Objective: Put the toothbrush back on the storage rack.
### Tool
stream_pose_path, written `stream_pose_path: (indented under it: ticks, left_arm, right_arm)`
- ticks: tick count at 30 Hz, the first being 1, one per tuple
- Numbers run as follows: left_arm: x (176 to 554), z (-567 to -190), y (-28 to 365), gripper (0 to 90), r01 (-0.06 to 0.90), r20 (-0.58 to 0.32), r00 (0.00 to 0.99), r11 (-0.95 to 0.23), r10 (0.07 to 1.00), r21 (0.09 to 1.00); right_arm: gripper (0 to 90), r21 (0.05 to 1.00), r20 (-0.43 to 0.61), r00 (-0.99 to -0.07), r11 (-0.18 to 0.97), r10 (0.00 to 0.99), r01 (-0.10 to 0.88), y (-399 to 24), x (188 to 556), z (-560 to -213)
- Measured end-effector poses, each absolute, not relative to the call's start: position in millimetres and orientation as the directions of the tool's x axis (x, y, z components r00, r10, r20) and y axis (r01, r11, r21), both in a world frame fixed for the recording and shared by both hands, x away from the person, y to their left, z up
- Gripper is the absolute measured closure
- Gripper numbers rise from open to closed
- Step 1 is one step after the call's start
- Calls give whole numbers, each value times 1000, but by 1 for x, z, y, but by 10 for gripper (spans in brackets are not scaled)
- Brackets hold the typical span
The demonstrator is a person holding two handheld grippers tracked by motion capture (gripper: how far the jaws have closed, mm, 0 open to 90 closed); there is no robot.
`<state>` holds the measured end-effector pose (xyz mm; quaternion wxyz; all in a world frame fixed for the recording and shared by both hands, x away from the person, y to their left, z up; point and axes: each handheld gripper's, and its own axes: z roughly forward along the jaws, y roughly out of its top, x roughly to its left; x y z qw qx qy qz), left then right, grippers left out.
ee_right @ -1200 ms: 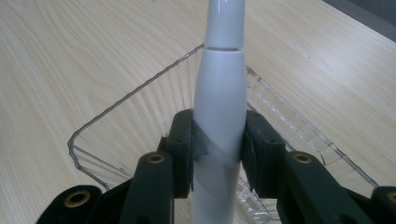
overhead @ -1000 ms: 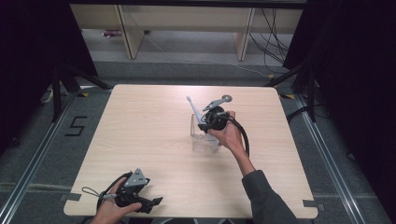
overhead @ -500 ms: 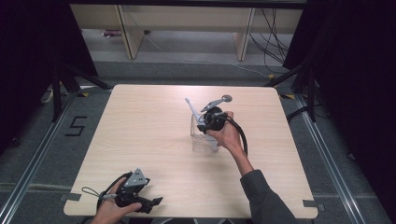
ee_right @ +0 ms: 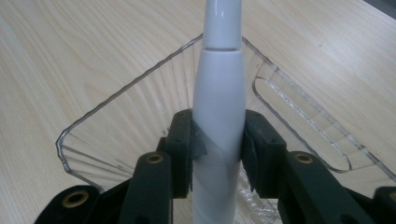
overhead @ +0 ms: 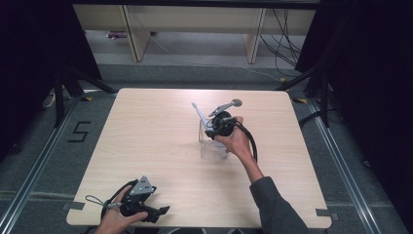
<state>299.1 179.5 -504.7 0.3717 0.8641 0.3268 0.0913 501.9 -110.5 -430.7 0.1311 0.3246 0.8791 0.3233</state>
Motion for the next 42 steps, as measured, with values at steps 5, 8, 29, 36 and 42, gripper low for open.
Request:
stream_pose_path:
  ticks: [5,8,29,36,42]
  left_arm:
    - [299,-505,179,153,499,-87,770,-512,633,699]
    - [299,-505,179,153,497,-97,776,-510,623,702]
    - [298,-506,178,153,508,-116,770,-493,628,706]
    - [299,-505,179,153,499,-98,775,-509,625,701]
    - [298,-505,179,153,501,-99,774,-511,625,698]
  right_arm:
    - [655,655,-19,-752,576,659,488,-110,502,-431]
    - [652,652,-1,-745,566,667,505,-109,501,-432]
    - [560,702,-6,-751,537,661,467,-121,491,-415]
    - [521,721,7,-753,518,658,460,-121,488,-413]
    - [470,724,-1,-755,521,656,452,-127,487,-409]
